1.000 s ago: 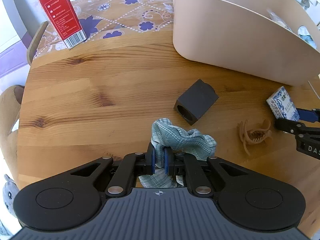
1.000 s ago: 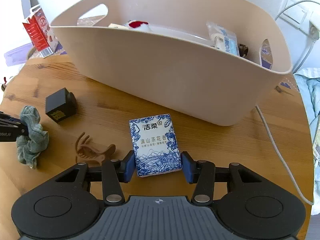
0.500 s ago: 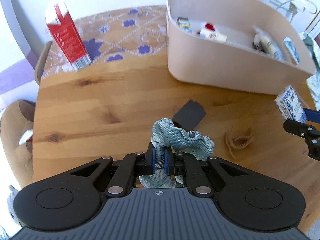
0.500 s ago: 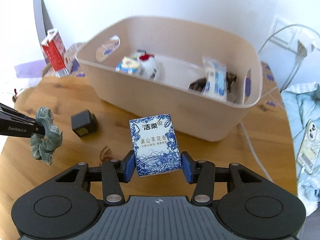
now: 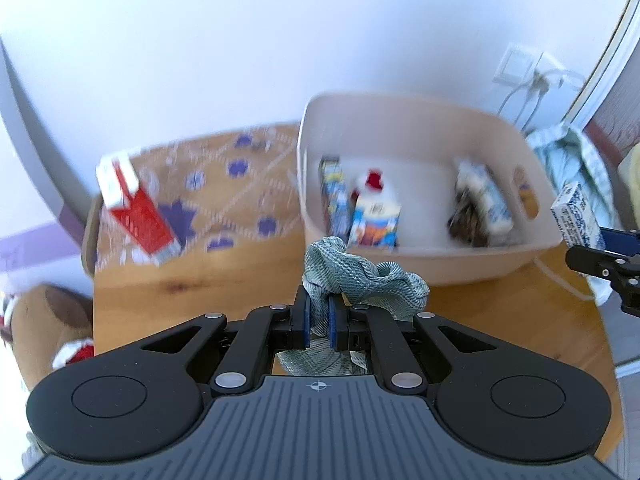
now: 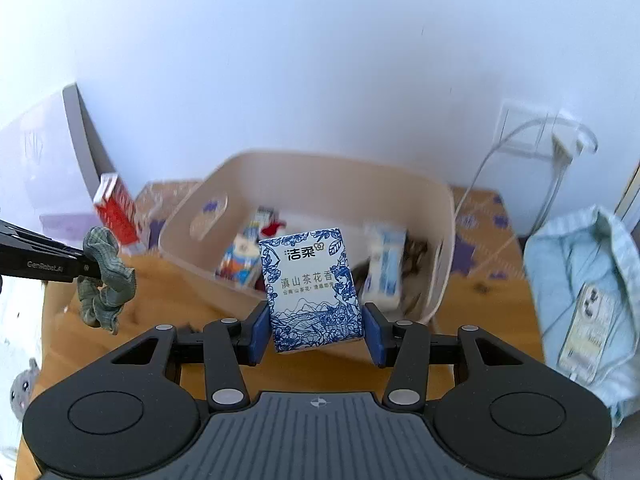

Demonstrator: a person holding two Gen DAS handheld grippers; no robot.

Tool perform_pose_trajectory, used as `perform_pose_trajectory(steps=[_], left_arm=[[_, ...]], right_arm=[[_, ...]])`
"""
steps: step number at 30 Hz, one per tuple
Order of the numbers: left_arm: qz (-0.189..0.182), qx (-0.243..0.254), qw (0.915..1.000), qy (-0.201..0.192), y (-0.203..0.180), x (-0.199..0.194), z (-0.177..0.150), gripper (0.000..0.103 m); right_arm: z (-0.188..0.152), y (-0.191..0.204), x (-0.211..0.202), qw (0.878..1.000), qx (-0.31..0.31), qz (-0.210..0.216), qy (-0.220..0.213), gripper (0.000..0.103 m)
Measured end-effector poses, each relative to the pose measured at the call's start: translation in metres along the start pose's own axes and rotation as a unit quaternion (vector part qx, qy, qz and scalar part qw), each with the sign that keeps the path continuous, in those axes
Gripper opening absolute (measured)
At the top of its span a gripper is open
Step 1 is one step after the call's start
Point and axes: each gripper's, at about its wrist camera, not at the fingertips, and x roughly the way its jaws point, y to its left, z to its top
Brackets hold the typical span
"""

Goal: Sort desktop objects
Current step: 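Lift both items into the beige basket and open both tools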

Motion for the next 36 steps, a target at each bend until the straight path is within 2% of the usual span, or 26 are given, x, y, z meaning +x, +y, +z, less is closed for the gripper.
perform_pose_trajectory(steps=[4,9,12,14,19,23,31,36], left_arm=[[-0.012,-0.01,0.9995,-0.026,-0.003,-0.014,0.024,0.008],[-0.011,-0.014,0.9982,-0.058,-0.01,-0.017,0.063,0.008],[-0.004,-0.008,0.9972,-0.074,-0.018,-0.011,0.085,0.008],[0.012,-0.002,0.9971,-0.075,-0.025,0.0,0.097,0.008],[0.033,0.016,0.9975,-0.06,-0.042,0.039,0.116,0.008],[0.044,0.016,0.9983,-0.035,-0.05,0.073,0.118,0.008],[0.052,0.017,0.9983,0.017,-0.051,0.125,0.11,0.008],[0.046,0.026,0.9973,0.051,-0.052,0.143,0.1,0.008]], right_arm=[[0.019,-0.005,-0.005,1.0,-0.006,-0.006,-0.023,0.046],[0.043,-0.016,0.0,0.999,-0.005,-0.014,-0.044,0.046],[0.054,-0.022,0.011,0.999,-0.006,-0.02,-0.045,0.046],[0.059,-0.023,0.022,0.999,-0.008,-0.024,-0.043,0.046],[0.068,-0.025,0.054,0.999,-0.009,-0.03,-0.028,0.046],[0.068,-0.024,0.082,0.999,-0.011,-0.033,-0.005,0.046],[0.064,-0.028,0.126,0.998,-0.002,-0.053,0.036,0.046],[0.058,-0.032,0.146,0.996,0.007,-0.065,0.064,0.046]])
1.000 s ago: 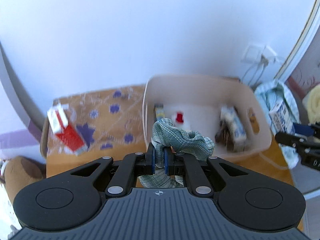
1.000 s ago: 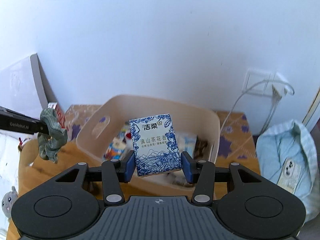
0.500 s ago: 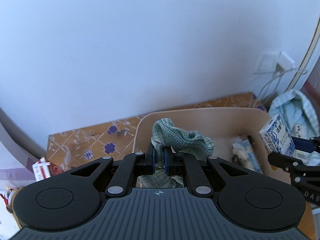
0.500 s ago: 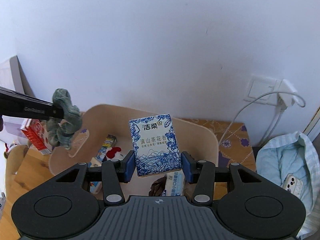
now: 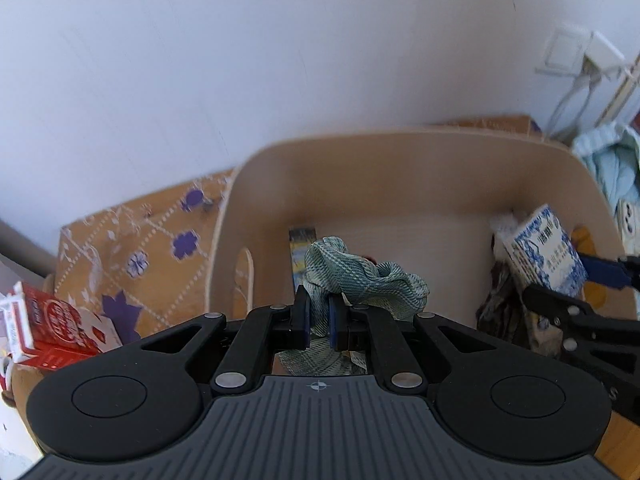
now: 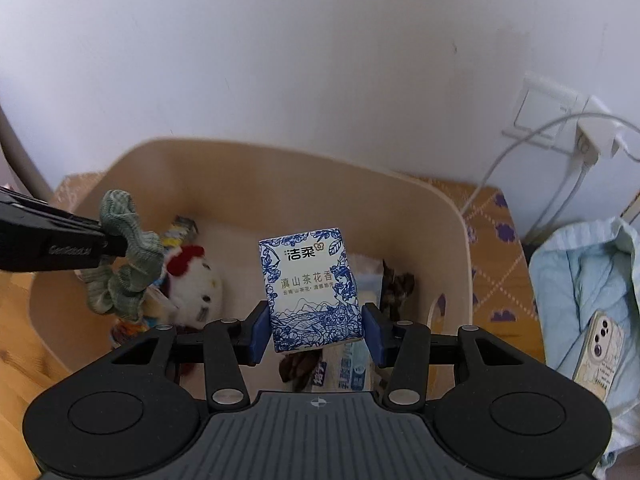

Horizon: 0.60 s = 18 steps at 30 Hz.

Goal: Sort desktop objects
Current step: 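Lift both items into the beige basket and open both tools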

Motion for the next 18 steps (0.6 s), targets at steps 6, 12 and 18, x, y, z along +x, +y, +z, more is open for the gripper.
perform_pose_trajectory(steps=[6,12,18], left_arm=[[-0.034,-0.005,0.9989,0.032,0.001,0.007,-0.006,0.041],[-0.041,0.016,0.999,0.005,0.004,-0.014,-0.007,0.064],[-0.038,0.019,0.999,-0.013,0.018,-0.039,-0.009,0.066]], right_arm=[[-0.007,0.003,0.005,1.0,0.0,0.0,0.016,0.066],[-0.012,0.008,-0.017,1.0,-0.006,0.004,-0.004,0.096],[-0.022,0.008,-0.046,0.999,0.0,0.013,-0.033,0.103]])
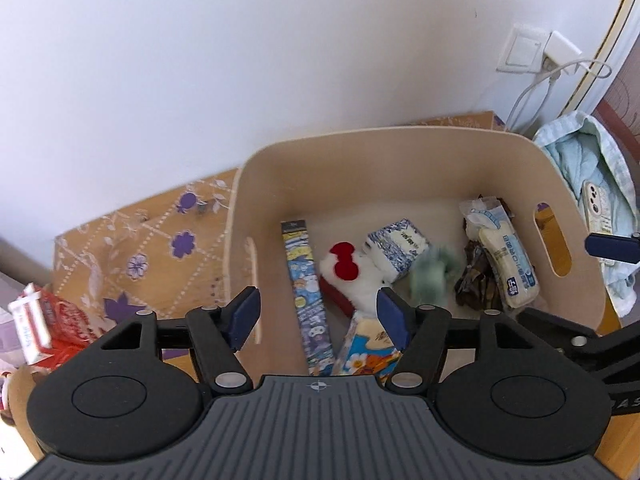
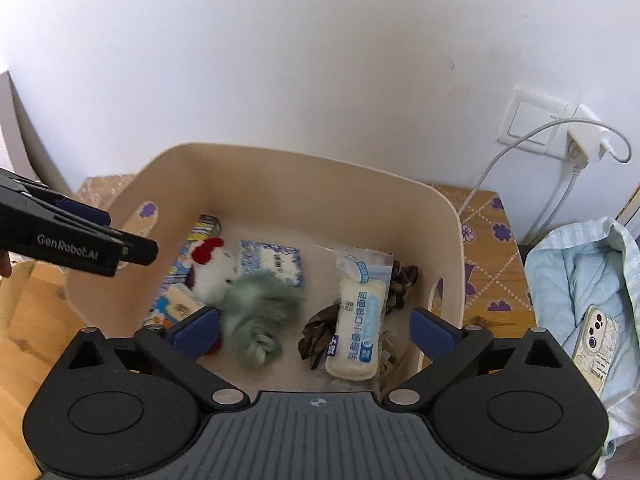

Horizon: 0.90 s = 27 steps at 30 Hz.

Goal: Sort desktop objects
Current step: 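Lift both items into the beige basket and open both tools, then move both tools back over the black box and brown claw clip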

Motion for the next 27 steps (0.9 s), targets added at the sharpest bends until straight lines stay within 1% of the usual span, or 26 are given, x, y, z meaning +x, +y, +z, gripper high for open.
perform_pose_trajectory(steps=[5,8,12,18,21,27], left_arm=[[0.006,0.002,0.9999,-0.01,0.018,-0.024,-0.015,0.068],[0.009,0.012,0.9999,-0.007,0.029,-0.033,-0.028,0.068],[0.015,0.034,0.9993,0.004,0.038,-0.038,-0.048,0.068],[0.007,0.066,0.9975,0.025,0.043,-0.034,-0.082,0.068],[-0.001,0.075,0.9965,0.037,0.042,-0.028,-0.099,0.068],[-0.024,0.09,0.994,0.057,0.035,-0.012,-0.123,0.068]], right_arm=[[-0.011,0.006,-0.02,1.0,0.004,-0.004,-0.021,0.103],[-0.025,0.015,-0.032,1.0,0.008,-0.002,-0.027,0.103],[-0.049,0.031,-0.041,1.0,0.017,0.009,-0.024,0.103],[-0.087,0.061,-0.03,1.0,0.018,0.021,0.002,0.103],[-0.104,0.072,-0.021,0.999,0.027,0.027,0.005,0.103],[-0.128,0.09,0.004,0.999,0.027,0.026,0.03,0.103]])
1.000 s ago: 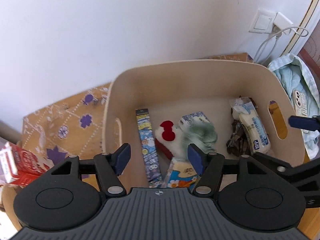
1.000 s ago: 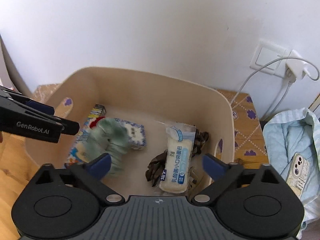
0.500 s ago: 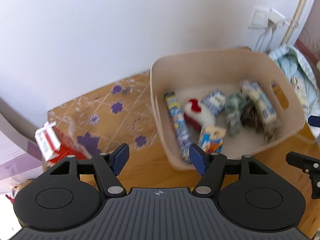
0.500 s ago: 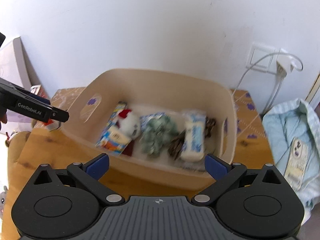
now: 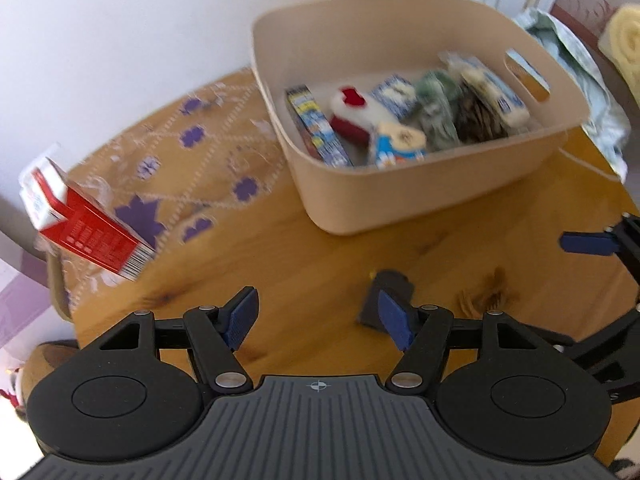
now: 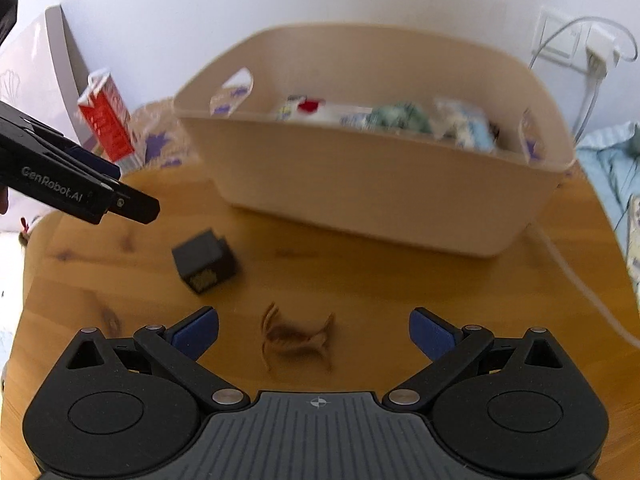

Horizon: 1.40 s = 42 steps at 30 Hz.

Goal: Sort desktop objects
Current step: 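Move both tools back over the black box and brown claw clip, then grasp the black box with the left tool while the right tool grasps the brown claw clip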

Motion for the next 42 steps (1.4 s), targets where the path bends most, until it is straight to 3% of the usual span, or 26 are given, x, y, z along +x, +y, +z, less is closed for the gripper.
perform_pose_trajectory(steps=[8,15,25,28,30,34,38,42], left_arm=[[-0.03,0.024,0.999,0.023,-0.013,0.023,-0.019,0.068],[-0.053,0.037,0.9973,0.035,-0.02,0.043,-0.016,0.068],[-0.041,0.047,0.9975,0.034,-0.029,0.061,-0.017,0.064],[-0.035,0.047,0.9977,0.034,-0.031,0.066,-0.017,0.058],[-0.038,0.045,0.9977,0.035,-0.031,0.068,-0.017,0.052],[-0.034,0.051,0.9978,0.026,-0.035,0.069,-0.016,0.046],[-0.038,0.047,0.9979,0.021,-0.035,0.07,-0.015,0.033],[-0.04,0.044,0.998,0.021,-0.035,0.07,-0.014,0.032]], right_arm=[[-0.014,0.006,0.018,1.0,-0.002,-0.01,0.019,0.103],[-0.017,0.005,0.03,0.999,0.023,-0.012,0.02,0.102],[-0.022,-0.001,0.038,0.999,0.034,-0.034,0.016,0.094],[-0.022,-0.001,0.038,0.999,0.028,-0.04,0.008,0.087],[-0.021,-0.001,0.037,0.999,0.022,-0.045,0.005,0.075],[-0.023,0.001,0.034,0.998,0.012,-0.054,0.002,0.062],[-0.024,0.001,0.032,0.998,0.001,-0.058,-0.003,0.046],[-0.023,-0.001,0.031,0.999,-0.002,-0.053,-0.002,0.046]])
